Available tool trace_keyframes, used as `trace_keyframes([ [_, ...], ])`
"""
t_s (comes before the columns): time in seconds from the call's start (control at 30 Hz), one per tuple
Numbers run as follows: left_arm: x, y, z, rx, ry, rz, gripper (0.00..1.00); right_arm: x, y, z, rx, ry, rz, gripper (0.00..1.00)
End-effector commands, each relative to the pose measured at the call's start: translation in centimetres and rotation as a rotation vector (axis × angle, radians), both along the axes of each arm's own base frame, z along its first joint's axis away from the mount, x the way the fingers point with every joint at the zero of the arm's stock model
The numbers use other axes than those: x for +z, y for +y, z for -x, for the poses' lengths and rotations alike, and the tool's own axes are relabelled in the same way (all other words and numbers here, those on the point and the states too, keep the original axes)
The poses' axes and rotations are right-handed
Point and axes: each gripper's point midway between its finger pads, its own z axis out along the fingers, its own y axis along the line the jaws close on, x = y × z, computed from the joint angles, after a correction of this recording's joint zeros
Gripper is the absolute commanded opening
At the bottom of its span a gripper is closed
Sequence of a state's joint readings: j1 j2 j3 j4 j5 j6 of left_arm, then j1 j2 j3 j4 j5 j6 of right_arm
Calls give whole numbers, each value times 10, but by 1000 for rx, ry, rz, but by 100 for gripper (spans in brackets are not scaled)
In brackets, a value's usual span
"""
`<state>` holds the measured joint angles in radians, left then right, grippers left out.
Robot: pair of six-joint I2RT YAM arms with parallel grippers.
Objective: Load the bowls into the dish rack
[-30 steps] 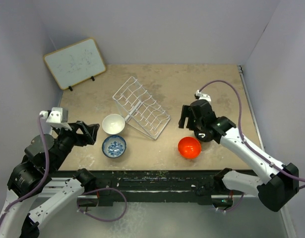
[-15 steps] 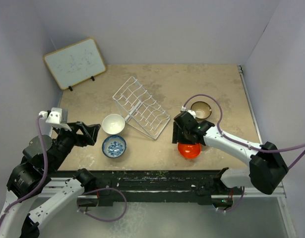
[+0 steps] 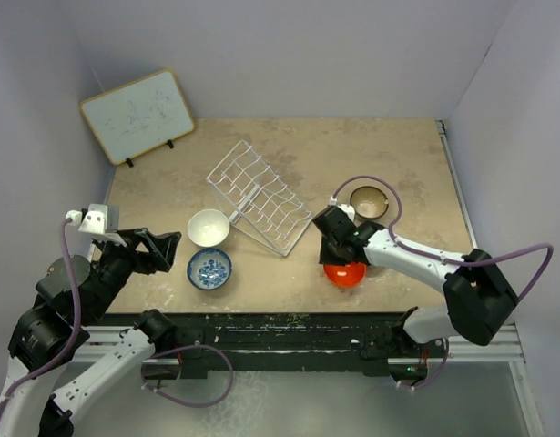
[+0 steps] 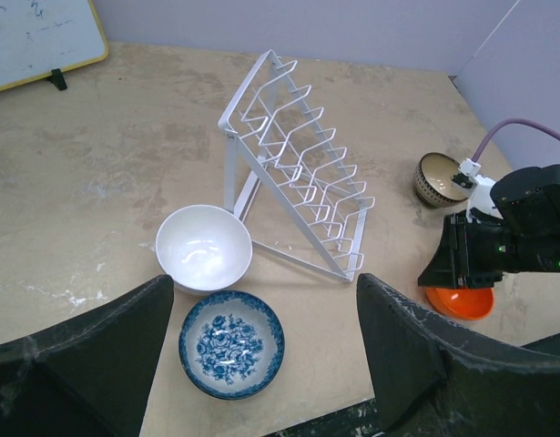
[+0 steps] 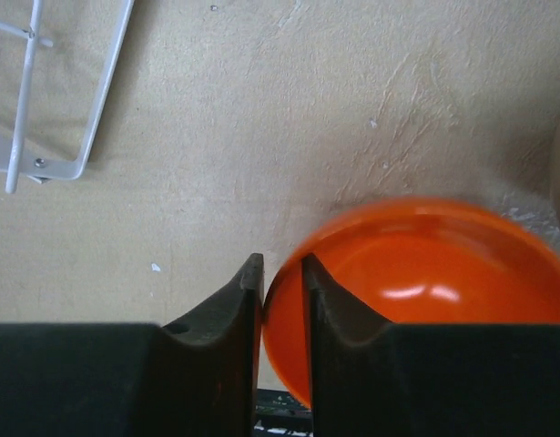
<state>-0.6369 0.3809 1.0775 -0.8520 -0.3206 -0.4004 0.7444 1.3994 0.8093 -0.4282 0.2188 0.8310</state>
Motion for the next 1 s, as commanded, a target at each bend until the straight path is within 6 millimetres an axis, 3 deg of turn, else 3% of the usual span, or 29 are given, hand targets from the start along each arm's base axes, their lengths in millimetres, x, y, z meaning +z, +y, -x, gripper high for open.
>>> trace_keyframes([
  [0.0, 4, 0, 1, -5, -25, 2, 84, 8, -4, -3, -48, -44, -6, 19],
  [0.1, 5, 1, 1, -6, -27, 4, 85, 9, -6, -1, -58, -52, -21, 3],
  [0.17, 4, 1, 2, -5, -27, 3, 85, 18, 4, -3, -39, -84, -76, 0],
  [0.6, 24, 3, -1, 1, -37, -19, 84, 180, 99, -42, 123, -554, -733, 0],
  [0.8, 27, 1, -2, -1, -27, -28, 84, 203, 124, -45, 189, -647, -949, 0],
  [0.97, 25, 0, -6, 2, -15, -38, 84, 224, 112, -40, 169, -781, -1152, 0],
])
